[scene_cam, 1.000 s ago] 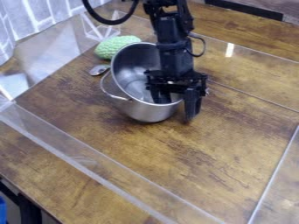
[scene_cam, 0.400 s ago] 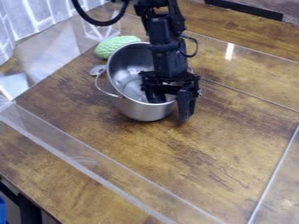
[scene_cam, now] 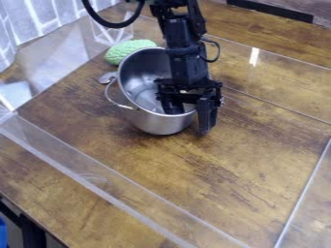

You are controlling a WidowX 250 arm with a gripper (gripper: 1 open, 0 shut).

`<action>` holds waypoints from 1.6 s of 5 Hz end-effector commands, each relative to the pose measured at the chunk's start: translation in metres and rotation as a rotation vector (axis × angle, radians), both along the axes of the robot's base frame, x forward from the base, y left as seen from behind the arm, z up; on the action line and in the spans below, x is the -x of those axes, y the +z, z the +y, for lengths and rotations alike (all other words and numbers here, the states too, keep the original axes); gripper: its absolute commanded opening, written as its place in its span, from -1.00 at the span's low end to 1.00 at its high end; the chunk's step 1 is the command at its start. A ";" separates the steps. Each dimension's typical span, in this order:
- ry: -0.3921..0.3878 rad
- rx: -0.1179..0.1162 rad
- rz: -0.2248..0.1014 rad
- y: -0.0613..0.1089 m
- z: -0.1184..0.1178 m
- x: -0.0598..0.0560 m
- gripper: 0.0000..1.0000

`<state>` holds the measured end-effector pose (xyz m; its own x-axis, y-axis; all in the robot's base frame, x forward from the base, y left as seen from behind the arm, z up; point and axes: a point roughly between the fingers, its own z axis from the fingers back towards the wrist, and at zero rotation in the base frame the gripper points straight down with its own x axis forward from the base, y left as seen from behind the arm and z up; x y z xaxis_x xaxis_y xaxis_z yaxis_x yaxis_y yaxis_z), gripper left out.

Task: Move the pink spoon to the left side of the table

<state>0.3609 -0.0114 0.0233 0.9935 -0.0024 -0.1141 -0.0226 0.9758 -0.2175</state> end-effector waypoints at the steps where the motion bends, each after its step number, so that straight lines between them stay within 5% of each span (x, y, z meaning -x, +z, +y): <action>1: -0.023 -0.006 -0.019 0.003 0.002 0.000 -1.00; 2: -0.043 -0.003 -0.020 0.000 0.000 -0.001 -1.00; 4: 0.034 0.000 -0.020 -0.001 0.009 0.008 -1.00; 6: 0.083 0.004 -0.022 0.017 -0.008 0.010 -1.00; 8: 0.120 0.009 -0.024 0.015 -0.019 0.002 -1.00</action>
<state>0.3551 -0.0238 0.0257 0.9825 0.1309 -0.1326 -0.1582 0.9620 -0.2226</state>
